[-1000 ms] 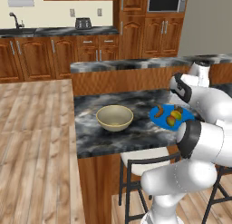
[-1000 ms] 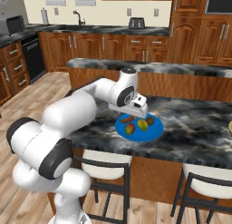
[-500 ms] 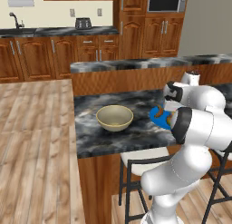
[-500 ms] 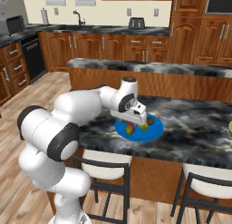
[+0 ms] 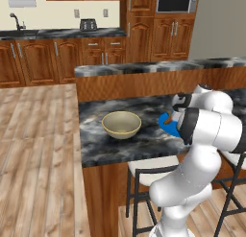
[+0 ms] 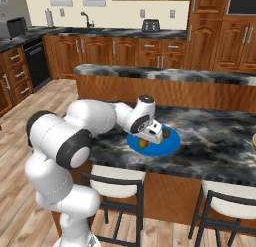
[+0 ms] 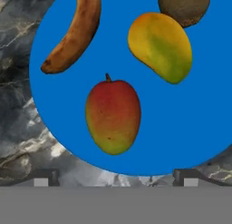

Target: Take the fruits from the plate on the dining counter and place two fruits in each bowl.

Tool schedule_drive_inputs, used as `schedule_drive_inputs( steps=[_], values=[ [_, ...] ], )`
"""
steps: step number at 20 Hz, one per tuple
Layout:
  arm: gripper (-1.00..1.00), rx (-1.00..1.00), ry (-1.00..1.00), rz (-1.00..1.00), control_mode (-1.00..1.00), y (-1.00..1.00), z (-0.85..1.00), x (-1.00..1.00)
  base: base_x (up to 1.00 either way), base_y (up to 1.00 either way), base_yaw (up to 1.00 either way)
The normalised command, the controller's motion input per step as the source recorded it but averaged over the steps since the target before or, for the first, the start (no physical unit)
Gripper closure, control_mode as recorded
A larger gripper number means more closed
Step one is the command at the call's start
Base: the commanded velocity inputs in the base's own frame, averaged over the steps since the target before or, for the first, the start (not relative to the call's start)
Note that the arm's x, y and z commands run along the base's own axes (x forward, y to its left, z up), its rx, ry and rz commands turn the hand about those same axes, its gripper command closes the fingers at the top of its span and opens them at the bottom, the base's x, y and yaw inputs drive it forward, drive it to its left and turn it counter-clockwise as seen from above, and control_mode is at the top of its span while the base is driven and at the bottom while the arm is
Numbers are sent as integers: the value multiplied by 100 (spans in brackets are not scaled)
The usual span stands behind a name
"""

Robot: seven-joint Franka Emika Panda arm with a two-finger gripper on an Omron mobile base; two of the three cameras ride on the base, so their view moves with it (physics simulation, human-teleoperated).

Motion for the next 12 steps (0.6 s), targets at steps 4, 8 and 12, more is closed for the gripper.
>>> schedule_drive_inputs(
  steps=[4,8,12],
  values=[
    [-100,0,-8,4,-100,0,-20,30,0,0,0],
    [-100,0,-1,1,-100,0,-10,27,0,0,0],
    [-100,0,0,4,-100,0,-7,0,0,0,0]
  ],
)
